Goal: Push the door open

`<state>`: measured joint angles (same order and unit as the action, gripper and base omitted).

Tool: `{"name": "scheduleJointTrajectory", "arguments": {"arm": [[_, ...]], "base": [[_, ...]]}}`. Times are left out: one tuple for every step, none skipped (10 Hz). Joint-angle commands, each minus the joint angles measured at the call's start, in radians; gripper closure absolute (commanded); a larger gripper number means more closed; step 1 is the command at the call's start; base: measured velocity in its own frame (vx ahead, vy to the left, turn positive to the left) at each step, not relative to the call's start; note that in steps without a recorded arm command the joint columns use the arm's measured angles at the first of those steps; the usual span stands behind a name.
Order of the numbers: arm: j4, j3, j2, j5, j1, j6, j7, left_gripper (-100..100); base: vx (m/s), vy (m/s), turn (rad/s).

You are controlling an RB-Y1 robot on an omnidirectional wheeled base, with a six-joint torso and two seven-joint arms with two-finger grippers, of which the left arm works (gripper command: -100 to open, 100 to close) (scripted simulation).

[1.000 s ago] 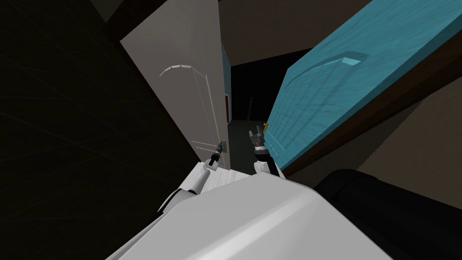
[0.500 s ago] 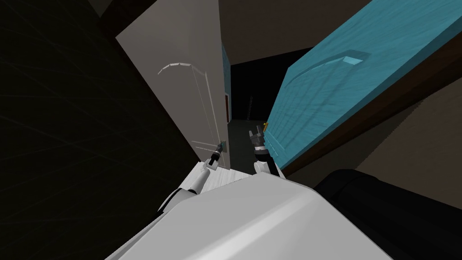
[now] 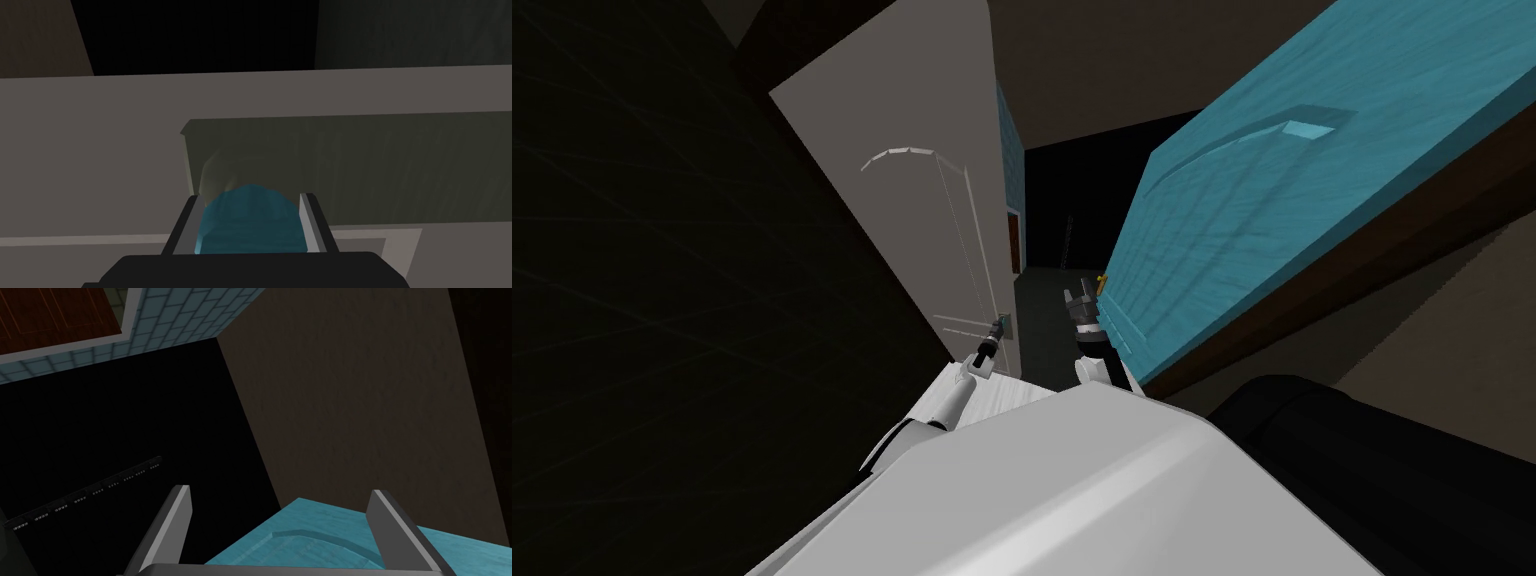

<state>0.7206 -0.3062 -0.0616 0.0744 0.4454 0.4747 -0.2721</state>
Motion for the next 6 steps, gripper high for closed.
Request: {"name": "scheduleJointTrajectory", "arguments": {"arm": [[0.015, 0.021, -0.014, -0.005, 0.005, 0.001, 0.007, 100], [0.014, 0.027, -0.016, -0.007, 0.005, 0.000, 0.009, 100], [0.012, 0.040, -0.020, -0.010, 0.005, -0.001, 0.015, 100], [0.010, 0.053, -0.024, -0.013, 0.004, -0.002, 0.021, 100], [0.008, 0.068, -0.027, -0.017, 0.004, -0.003, 0.027, 100], [0.007, 0.075, -0.029, -0.019, 0.004, -0.003, 0.030, 100]], "base": [[0.156, -0.134, 0.032], [0.158, -0.151, 0.029], [0.161, -0.180, 0.048], [0.184, -0.165, 0.062], [0.171, -0.162, 0.074], [0.148, -0.177, 0.051]]}}
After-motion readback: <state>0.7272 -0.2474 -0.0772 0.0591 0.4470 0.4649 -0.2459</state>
